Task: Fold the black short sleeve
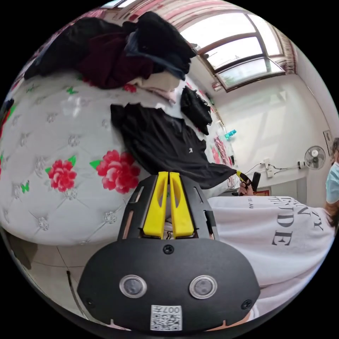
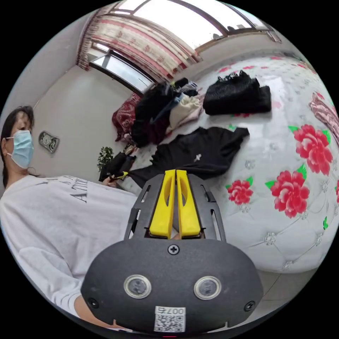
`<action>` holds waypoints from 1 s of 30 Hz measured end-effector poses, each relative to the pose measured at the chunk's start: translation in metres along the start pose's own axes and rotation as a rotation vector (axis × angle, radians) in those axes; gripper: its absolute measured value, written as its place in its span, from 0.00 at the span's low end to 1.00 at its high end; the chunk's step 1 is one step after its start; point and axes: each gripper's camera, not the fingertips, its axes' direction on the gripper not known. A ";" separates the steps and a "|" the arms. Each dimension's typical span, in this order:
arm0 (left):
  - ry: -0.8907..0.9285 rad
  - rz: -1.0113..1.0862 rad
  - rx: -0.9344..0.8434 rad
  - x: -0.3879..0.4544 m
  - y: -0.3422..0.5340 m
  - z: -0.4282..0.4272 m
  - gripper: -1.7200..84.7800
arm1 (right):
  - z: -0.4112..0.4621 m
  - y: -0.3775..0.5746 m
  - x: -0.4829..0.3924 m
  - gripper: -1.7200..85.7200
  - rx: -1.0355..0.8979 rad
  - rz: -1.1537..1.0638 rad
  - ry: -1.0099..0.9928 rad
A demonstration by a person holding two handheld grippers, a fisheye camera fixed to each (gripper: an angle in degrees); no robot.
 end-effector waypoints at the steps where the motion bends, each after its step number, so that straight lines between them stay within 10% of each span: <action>1: -0.009 0.039 0.018 0.014 -0.010 -0.021 0.01 | -0.008 -0.009 -0.004 0.02 0.007 -0.003 0.000; 19: 0.101 0.178 0.309 0.129 -0.249 -0.236 0.01 | -0.098 -0.208 -0.068 0.02 0.268 -0.212 0.066; 30: -0.098 0.411 0.278 0.170 -0.121 -0.237 0.01 | -0.108 -0.120 -0.117 0.02 0.227 -0.578 0.170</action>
